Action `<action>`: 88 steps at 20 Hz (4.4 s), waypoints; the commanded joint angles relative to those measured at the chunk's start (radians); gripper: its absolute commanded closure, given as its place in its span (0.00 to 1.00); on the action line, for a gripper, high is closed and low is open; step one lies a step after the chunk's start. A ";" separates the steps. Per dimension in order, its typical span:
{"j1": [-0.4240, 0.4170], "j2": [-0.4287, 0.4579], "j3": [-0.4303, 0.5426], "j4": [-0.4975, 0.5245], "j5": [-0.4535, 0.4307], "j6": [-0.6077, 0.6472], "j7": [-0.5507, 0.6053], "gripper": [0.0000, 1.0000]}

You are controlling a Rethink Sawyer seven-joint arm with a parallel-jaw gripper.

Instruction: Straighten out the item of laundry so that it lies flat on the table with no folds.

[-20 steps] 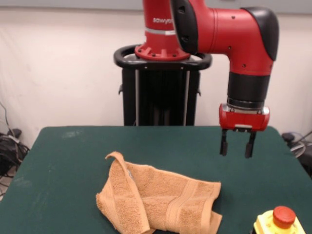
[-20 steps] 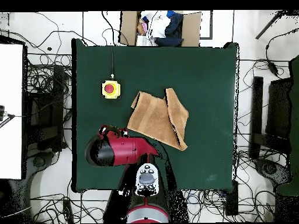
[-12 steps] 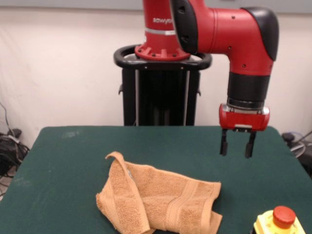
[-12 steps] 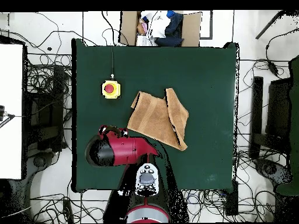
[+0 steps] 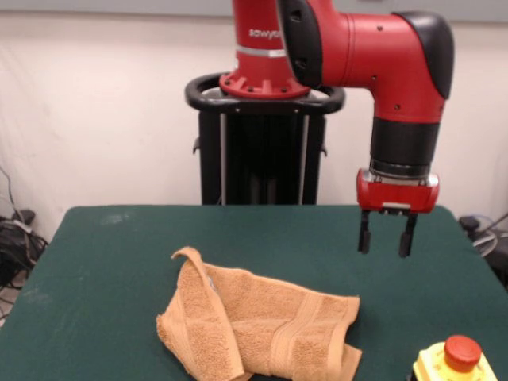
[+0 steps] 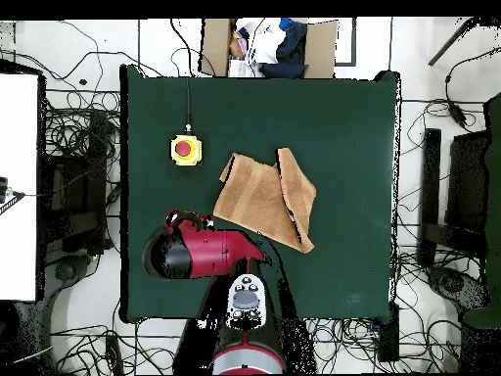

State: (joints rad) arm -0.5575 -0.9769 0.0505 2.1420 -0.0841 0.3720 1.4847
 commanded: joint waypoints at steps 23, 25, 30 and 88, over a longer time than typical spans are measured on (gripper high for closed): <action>-0.183 -0.013 0.039 -0.001 -0.128 0.016 0.104 0.00; -0.093 0.021 -0.002 0.009 -0.101 -0.035 0.213 0.00; 0.155 0.098 -0.114 0.011 0.055 -0.133 0.445 0.00; 0.351 0.726 -0.175 -0.338 0.495 -0.510 0.439 0.00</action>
State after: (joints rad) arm -0.1702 -0.2252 -0.2871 1.8658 0.4759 -0.1569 1.7701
